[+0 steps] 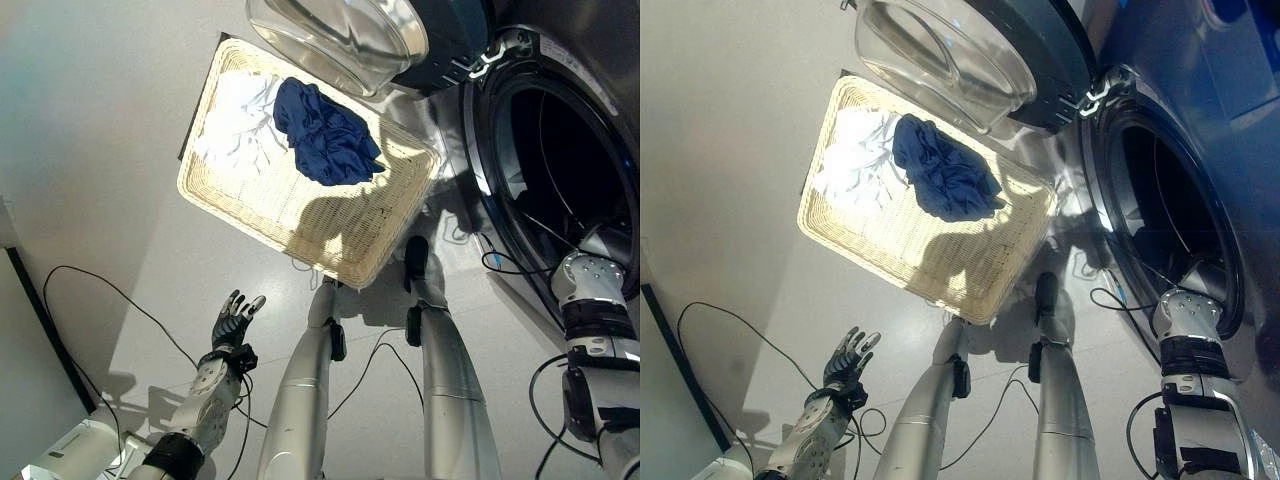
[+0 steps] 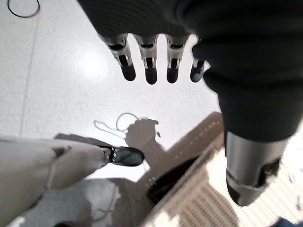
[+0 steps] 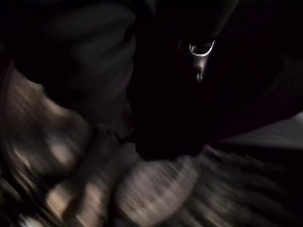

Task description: Put the clothes into the washing machine.

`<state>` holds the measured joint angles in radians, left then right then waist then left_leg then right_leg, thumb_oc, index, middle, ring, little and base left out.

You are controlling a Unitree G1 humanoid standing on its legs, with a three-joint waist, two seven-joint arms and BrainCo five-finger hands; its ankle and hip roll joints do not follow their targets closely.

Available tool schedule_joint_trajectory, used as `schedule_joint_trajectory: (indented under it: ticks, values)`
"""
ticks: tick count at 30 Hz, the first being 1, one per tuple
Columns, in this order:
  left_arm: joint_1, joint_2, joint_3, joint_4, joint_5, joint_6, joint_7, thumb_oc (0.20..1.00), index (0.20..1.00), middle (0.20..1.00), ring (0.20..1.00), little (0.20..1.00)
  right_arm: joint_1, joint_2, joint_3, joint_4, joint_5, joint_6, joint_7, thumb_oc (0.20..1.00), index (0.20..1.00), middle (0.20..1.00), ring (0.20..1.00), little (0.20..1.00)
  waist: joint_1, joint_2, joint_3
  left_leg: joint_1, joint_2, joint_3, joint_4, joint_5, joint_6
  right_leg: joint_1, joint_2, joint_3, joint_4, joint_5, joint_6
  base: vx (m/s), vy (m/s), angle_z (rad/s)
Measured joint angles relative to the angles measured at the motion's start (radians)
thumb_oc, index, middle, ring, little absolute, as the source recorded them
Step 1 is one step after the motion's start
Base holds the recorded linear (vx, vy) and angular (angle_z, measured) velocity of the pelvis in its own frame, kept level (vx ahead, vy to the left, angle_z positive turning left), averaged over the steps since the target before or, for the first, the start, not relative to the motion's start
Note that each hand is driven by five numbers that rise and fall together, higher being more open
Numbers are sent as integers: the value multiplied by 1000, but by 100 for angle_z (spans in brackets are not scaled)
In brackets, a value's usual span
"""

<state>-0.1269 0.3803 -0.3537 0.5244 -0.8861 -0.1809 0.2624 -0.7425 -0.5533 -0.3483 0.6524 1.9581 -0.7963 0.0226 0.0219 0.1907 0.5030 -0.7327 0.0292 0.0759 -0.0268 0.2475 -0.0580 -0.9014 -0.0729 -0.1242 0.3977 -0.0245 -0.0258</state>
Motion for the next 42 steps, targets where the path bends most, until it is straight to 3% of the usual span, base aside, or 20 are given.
schedule_joint_trajectory:
  ticks: [1,4,5,6,7,8,9,10,12,14,15,18,20,21,24,28,31,34,38,42]
  values:
    - [-1,28,-21,-20,0,8,6,1000,1000,1000,1000,1000,-2,1,3,58,23,24,-103,1000,1000,1000,1000,1000,5,-5,4,10,0,-3,0,0,0,12,0,-6,0,0,0,-6,-9,8]
    - [-6,41,-15,-32,0,21,15,1000,1000,1000,1000,1000,4,0,13,115,18,161,-210,1000,1000,1000,1000,1000,6,-11,8,16,0,-12,3,1,1,26,-2,-15,0,0,0,-17,-19,8]
    - [-6,41,-14,-35,0,24,20,1000,1000,1000,1000,1000,11,-13,57,155,-21,282,-246,1000,1000,1000,1000,1000,5,-15,10,21,-1,-19,3,1,2,34,-3,-20,-1,-1,1,-32,-77,12]
    - [-6,42,-15,-40,0,30,23,1000,1000,1000,1000,1000,33,-24,149,179,-70,469,-265,1000,1000,1000,1000,1000,-1,-17,11,23,0,-26,6,3,4,44,-2,-26,-6,-6,10,-31,-76,9]
    - [-6,42,-15,-40,0,30,23,1000,1000,1000,1000,1000,33,-24,149,179,-70,469,-265,1000,1000,1000,1000,1000,-1,-17,11,23,0,-26,6,3,4,44,-2,-26,-6,-6,10,-27,-76,13]
    - [-6,42,-15,-38,1,31,23,1000,1000,1000,1000,1000,85,-29,262,171,-153,625,-241,1000,1000,1000,1000,1000,-2,-18,11,19,0,-34,6,1,1,44,-2,-34,-5,-7,11,-8,-31,6]
    - [-6,42,-15,-38,1,31,23,1000,1000,1000,1000,1000,85,-29,262,171,-153,625,-241,1000,1000,1000,1000,1000,-2,-18,11,19,0,-34,6,1,1,44,-2,-34,-5,-7,11,-10,-20,12]
    - [-2,38,-12,-40,11,9,48,1000,1000,1000,1000,1000,162,9,302,125,-234,679,-195,1000,1000,1000,1000,1000,-5,-20,12,8,1,-44,18,-6,4,43,-2,-38,-4,-7,10,-6,18,8]
    - [-2,33,-8,-42,41,-28,90,1000,1000,1000,1000,1000,242,61,330,78,-327,688,-156,1000,1000,1000,1000,1000,-6,-26,16,4,3,-49,24,-8,4,43,-2,-41,-7,-7,10,-5,12,4]
    - [0,21,39,-83,148,-107,188,1000,1000,1000,1000,1000,329,118,348,60,-512,638,-134,1000,1000,1000,1000,1000,-9,-30,19,2,1,-48,23,-8,5,44,-3,-42,-10,-5,10,0,0,0]
    - [0,21,39,-83,148,-107,188,1000,1000,1000,1000,1000,329,118,348,60,-512,638,-134,1000,1000,1000,1000,1000,-9,-30,19,2,1,-48,23,-8,5,44,-3,-42,-10,-5,10,-18,55,-1]
    - [1,9,139,-141,239,-194,274,1000,1000,1000,1000,1000,388,146,376,-30,-742,515,-196,1000,1000,1000,1000,1000,-14,-43,27,5,-2,-48,23,-8,9,49,-13,-47,-11,-2,10,-16,94,1]
    - [3,15,150,-161,304,-239,299,1000,1000,1000,1000,1000,405,154,379,-95,-823,454,-250,1000,1000,1000,1000,1000,-27,-50,27,21,-2,-51,20,-3,8,67,-13,-50,-13,-1,7,-11,129,6]
    - [3,15,150,-161,304,-239,299,1000,1000,1000,1000,1000,405,154,379,-95,-823,454,-250,1000,1000,1000,1000,1000,-27,-50,27,21,-2,-51,20,-3,8,67,-13,-50,-13,-1,7,-13,171,2]
    - [18,24,178,-227,415,-295,342,1000,1000,1000,1000,1000,433,195,345,-144,-808,358,-263,1000,1000,1000,1000,1000,-32,-57,26,70,-6,-46,17,-11,14,117,-18,-49,-21,-2,10,-8,173,-1]
    - [15,33,187,-255,568,-307,448,1000,1000,1000,1000,1000,462,233,376,-135,-799,370,-274,1000,1000,1000,1000,1000,-32,-58,26,101,-10,-35,22,-21,15,144,-21,-44,-19,-8,19,-5,144,-4]
    - [1,63,180,-278,752,-284,541,1000,1000,1000,1000,1000,485,236,415,-131,-844,390,-300,1000,1000,1000,1000,1000,-32,-58,25,107,-13,-32,29,-23,17,151,-21,-40,-15,-8,21,2,153,-2]
    - [-46,126,168,-304,896,-200,585,1000,1000,1000,1000,1000,502,223,465,-106,-962,418,-325,1000,1000,1000,1000,1000,-34,-71,26,122,-14,-25,42,-31,21,169,-23,-32,-15,-7,23,5,107,-4]
    - [-158,204,114,-298,952,-67,546,1000,1000,1000,1000,1000,520,221,532,-81,-1065,460,-329,1000,1000,1000,1000,1000,-45,-96,25,134,-12,-21,51,-36,24,186,-19,-20,-31,-1,32,13,106,-3]
    - [-224,217,54,-263,952,6,463,1000,1000,1000,1000,1000,525,218,588,-85,-1121,499,-305,1000,1000,1000,1000,1000,-77,-109,26,137,-11,-12,51,-35,24,197,-16,-16,-48,12,39,21,105,-5]
